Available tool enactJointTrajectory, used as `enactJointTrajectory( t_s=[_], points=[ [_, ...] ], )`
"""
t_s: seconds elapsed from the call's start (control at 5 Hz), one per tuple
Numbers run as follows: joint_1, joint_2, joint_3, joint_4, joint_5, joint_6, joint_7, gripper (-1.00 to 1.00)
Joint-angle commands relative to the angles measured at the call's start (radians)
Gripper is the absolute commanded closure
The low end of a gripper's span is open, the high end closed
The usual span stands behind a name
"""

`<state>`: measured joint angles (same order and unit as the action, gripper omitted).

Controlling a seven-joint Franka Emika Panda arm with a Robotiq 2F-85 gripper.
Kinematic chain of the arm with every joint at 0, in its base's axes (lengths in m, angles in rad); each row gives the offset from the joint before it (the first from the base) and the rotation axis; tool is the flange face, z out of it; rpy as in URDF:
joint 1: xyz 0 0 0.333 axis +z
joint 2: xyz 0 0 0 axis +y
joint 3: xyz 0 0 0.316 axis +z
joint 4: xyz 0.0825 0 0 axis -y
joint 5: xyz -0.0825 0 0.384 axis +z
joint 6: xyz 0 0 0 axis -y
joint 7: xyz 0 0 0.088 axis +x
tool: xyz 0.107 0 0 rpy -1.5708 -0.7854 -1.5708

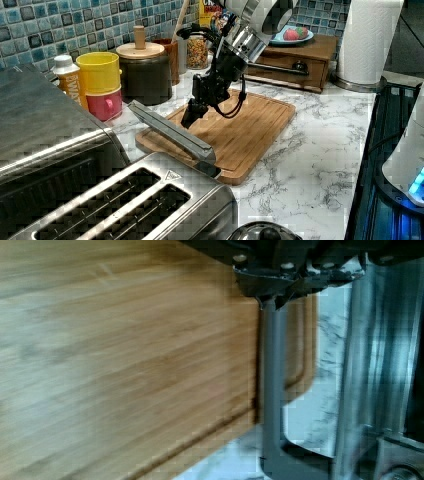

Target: Close the oven.

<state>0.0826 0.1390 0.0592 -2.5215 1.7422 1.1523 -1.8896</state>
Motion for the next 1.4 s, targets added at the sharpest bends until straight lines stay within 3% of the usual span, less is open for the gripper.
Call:
enactJointTrajectory(
  t_s=[0.2,0.6,0.8,1.0,1.4],
  points=[
    [0.031,0.041,0.025,0.216,-0.213,-0.04,0.181,1.0],
    [0.03,0.06,0.044,0.267,-0.164,-0.071,0.191,1.0],
    [0.031,0.121,0.034,0.315,-0.349,-0.103,0.374,1.0],
    [0.009,0.155,0.03,0.334,-0.384,-0.151,0.422,1.0],
    [0.001,0.097,0.046,0.31,-0.328,-0.133,0.411,1.0]
  ],
)
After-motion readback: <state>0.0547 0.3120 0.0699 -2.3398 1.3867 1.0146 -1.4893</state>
